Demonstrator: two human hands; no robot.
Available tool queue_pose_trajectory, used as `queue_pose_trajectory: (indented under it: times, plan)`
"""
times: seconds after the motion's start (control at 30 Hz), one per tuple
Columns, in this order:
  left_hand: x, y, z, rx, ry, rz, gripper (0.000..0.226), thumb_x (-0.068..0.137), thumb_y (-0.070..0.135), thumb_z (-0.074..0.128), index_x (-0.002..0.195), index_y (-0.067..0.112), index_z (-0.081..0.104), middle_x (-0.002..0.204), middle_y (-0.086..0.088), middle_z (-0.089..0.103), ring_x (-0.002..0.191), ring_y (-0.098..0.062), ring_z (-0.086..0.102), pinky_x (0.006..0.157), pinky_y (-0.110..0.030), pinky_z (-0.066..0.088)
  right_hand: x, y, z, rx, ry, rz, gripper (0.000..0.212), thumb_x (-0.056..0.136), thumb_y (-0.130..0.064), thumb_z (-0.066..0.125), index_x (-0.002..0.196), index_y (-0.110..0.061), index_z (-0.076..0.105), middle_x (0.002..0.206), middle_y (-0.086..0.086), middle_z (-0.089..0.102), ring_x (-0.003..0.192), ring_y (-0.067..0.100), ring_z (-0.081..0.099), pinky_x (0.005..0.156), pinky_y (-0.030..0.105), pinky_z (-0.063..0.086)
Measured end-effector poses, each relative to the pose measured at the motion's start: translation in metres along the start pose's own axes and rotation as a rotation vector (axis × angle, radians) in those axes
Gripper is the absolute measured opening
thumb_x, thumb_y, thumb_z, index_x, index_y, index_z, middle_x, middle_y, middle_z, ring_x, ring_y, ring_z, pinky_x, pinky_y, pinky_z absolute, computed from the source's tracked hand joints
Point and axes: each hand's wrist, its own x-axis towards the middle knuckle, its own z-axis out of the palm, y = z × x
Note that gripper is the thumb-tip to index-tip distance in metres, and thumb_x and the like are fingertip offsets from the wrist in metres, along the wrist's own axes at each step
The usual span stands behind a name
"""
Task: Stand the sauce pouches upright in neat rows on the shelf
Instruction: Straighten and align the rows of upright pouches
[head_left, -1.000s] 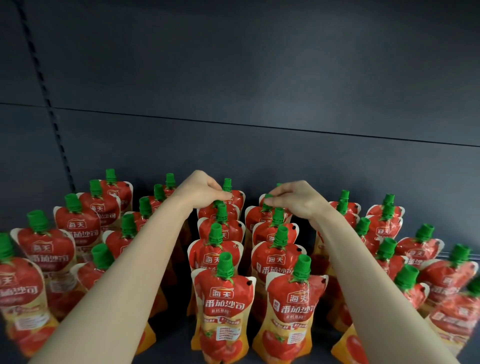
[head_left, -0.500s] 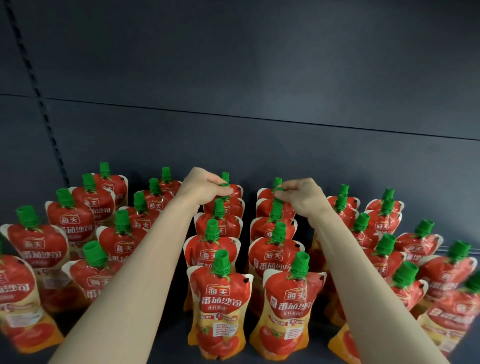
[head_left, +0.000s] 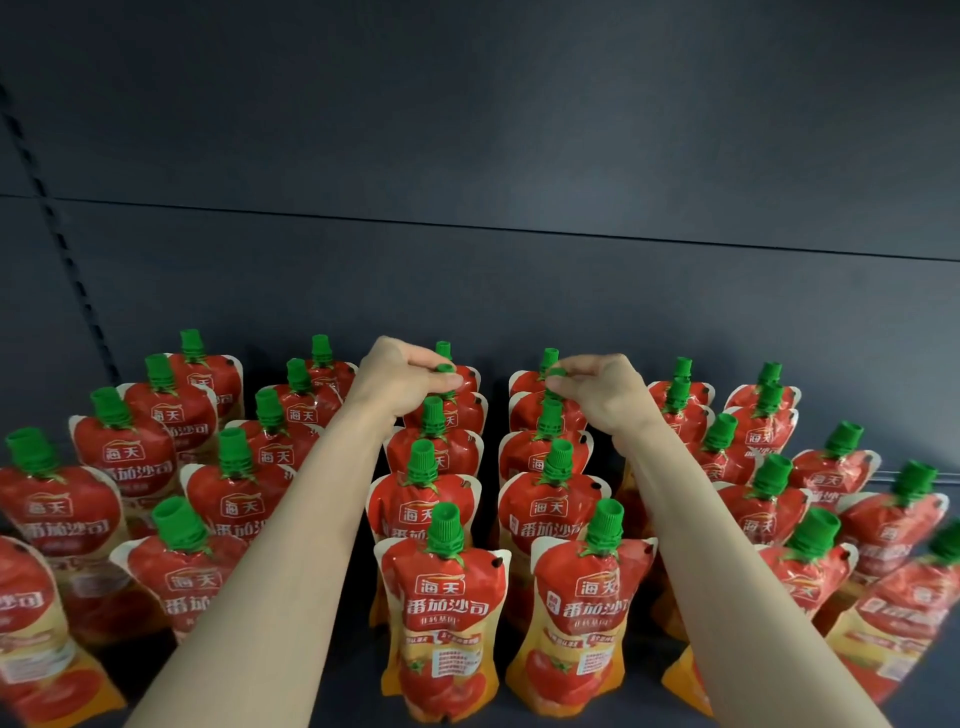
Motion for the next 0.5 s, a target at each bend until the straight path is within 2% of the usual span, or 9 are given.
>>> queue_pose_trajectory:
  times: [0.5]
  plan:
    - [0.0015,-0.0026,-0.0014,0.029,0.033,0.02,0.033,0.073,0.018,0.079,0.105,0.014,0.071,0.112,-0.009,0.068,0.106,-0.023,0.062,0.097,-0.038,0.048,-0.0018,0.0009,0.0013,0.03,0.008,-0.005,0.03,0.086,-0.019,0.066,0.115,-0.01,0.066,0.112,0.011,0.068,0.103,0.026,0.064,0.095,0.038,0.05]
